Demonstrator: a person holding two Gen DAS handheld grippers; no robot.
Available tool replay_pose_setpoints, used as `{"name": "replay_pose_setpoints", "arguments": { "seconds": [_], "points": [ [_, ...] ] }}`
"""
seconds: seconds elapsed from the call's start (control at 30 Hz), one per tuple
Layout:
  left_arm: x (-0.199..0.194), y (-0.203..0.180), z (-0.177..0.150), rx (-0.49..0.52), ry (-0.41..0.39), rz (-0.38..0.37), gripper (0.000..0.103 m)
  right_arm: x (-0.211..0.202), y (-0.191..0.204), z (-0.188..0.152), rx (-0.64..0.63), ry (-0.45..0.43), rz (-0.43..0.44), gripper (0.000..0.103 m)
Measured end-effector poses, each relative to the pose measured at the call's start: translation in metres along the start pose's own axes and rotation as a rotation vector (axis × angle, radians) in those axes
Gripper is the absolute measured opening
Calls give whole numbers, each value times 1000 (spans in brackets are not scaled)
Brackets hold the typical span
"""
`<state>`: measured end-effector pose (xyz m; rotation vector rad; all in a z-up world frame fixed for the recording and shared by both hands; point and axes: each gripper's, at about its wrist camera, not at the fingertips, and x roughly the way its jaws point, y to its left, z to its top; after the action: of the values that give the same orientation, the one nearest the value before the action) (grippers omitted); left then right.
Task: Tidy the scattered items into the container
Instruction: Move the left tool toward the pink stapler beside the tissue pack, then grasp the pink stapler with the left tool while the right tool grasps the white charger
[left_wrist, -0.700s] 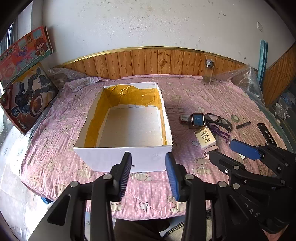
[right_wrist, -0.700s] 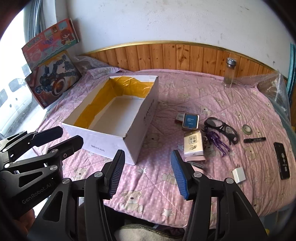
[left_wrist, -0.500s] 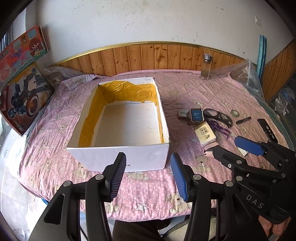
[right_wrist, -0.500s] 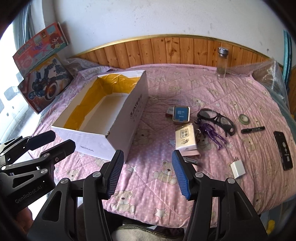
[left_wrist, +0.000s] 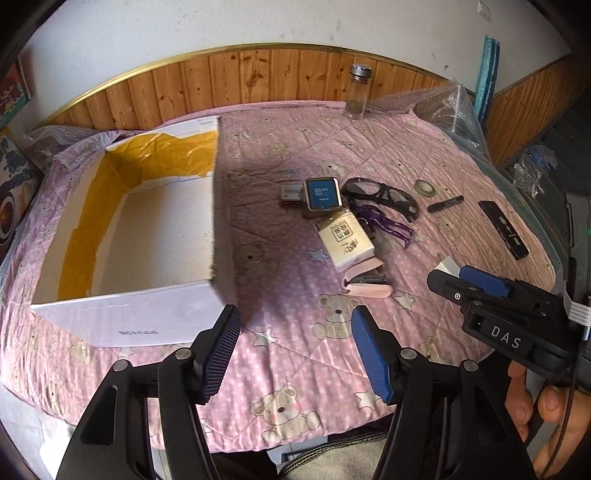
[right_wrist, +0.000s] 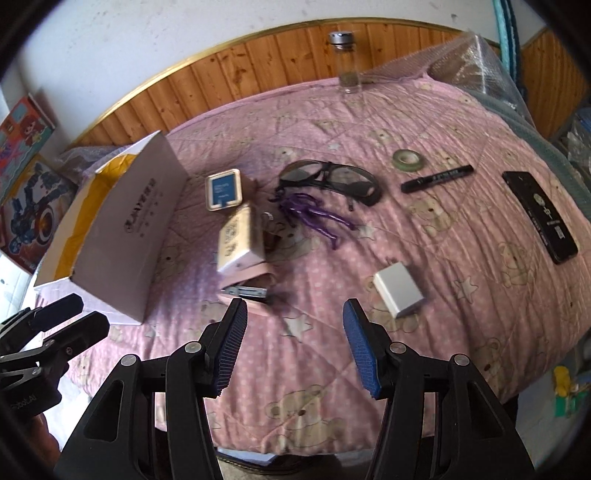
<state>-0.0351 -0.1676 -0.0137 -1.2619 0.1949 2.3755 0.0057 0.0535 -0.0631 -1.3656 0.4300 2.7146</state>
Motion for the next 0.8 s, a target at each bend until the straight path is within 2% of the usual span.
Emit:
{"name": "replay_pose_setpoints", "arguments": {
  "seconds": [0.2,0.4,0.6,0.63,0.7,0.8],
  "points": [
    [47,-19,13,-23,73,-84,66,22,-47,-2,55,39,-35,58],
    [96,-37,25,-45,144,-158,67,43,-70,-3,78,65,-65,58],
    [143,-42,29,-60,158,-132,67,62,-85,-1,84,76,-57,58],
    [150,-40,27,-58,171,-133,71,62,-86,-1,81,71,-53,58],
    [153,-31,19,-91,173,-165,77,62,-86,1,64,64,-53,58],
    [143,-22,6,-91,181,-161,79,63,-84,3,41,56,-51,58]
  ]
}}
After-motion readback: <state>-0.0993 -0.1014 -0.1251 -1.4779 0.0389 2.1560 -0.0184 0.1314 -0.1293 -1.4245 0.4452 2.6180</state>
